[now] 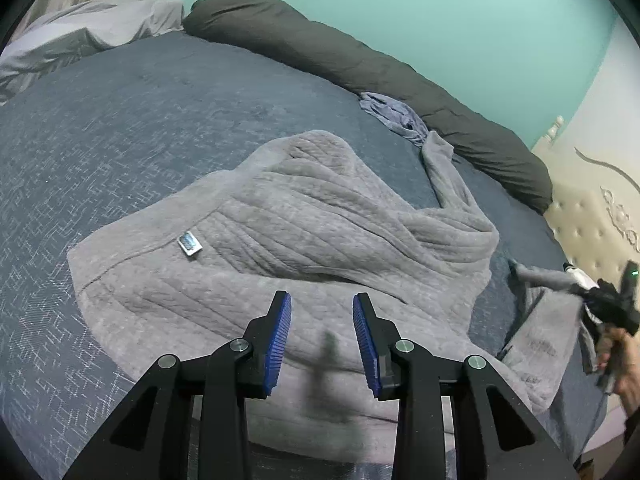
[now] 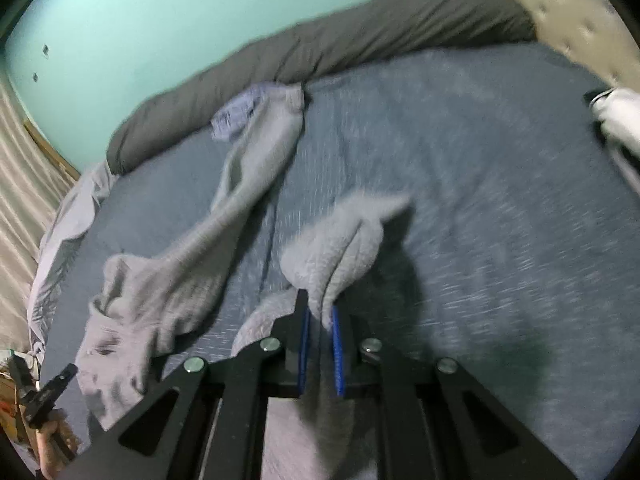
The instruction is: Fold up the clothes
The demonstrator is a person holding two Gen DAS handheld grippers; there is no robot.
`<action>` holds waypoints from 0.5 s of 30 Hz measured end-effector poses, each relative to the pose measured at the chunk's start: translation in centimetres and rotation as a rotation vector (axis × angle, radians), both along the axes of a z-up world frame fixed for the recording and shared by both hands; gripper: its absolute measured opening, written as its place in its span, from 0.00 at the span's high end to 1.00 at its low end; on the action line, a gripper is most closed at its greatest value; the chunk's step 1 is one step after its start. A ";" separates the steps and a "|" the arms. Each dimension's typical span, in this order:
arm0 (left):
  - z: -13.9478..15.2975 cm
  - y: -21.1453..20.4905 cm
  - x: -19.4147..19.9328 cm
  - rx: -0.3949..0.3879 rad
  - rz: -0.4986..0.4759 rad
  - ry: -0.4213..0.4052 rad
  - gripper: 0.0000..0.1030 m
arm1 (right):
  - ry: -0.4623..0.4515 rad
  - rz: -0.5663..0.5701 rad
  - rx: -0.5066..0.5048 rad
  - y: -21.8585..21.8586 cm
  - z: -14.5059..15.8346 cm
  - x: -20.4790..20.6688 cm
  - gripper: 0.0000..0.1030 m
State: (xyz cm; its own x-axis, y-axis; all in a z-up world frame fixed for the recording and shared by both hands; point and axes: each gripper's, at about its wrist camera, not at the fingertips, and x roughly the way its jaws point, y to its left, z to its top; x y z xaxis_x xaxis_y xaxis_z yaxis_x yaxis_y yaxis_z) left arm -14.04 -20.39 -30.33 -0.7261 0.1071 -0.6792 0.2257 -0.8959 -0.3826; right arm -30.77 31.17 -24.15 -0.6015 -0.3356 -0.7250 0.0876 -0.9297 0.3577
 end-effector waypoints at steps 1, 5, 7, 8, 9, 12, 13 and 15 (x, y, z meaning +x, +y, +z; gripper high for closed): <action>0.0 0.3 0.0 -0.003 -0.005 0.000 0.66 | 0.008 -0.009 0.004 0.9 1.0 0.8 0.91; 0.3 1.2 0.2 -0.014 -0.023 0.004 0.66 | 0.021 -0.054 0.028 4.2 4.1 4.0 0.91; 0.5 1.5 0.3 -0.014 -0.027 0.010 0.66 | 0.008 -0.084 0.044 6.2 4.9 5.6 0.91; 0.7 1.6 0.4 -0.013 -0.028 0.013 0.66 | 0.001 -0.095 0.056 7.0 5.2 6.4 0.91; 0.8 1.8 0.5 -0.011 -0.032 0.017 0.66 | -0.002 -0.106 0.067 7.7 5.5 7.3 0.91; 1.2 2.3 0.6 -0.006 -0.040 0.029 0.66 | -0.024 -0.137 0.086 9.7 5.7 9.5 0.91; 1.3 2.4 0.6 -0.004 -0.042 0.032 0.66 | -0.035 -0.148 0.086 10.3 5.6 10.3 0.91; 1.3 2.7 0.7 -0.001 -0.047 0.034 0.66 | -0.075 -0.170 0.086 11.5 4.8 11.6 0.91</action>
State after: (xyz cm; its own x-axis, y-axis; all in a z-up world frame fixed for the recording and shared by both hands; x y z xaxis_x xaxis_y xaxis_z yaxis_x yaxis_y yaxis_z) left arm -13.38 -17.68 -28.98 -0.7429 0.1411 -0.6543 0.1701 -0.9056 -0.3885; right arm -19.21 42.67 -19.30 -0.5873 -0.1689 -0.7916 -0.0976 -0.9561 0.2764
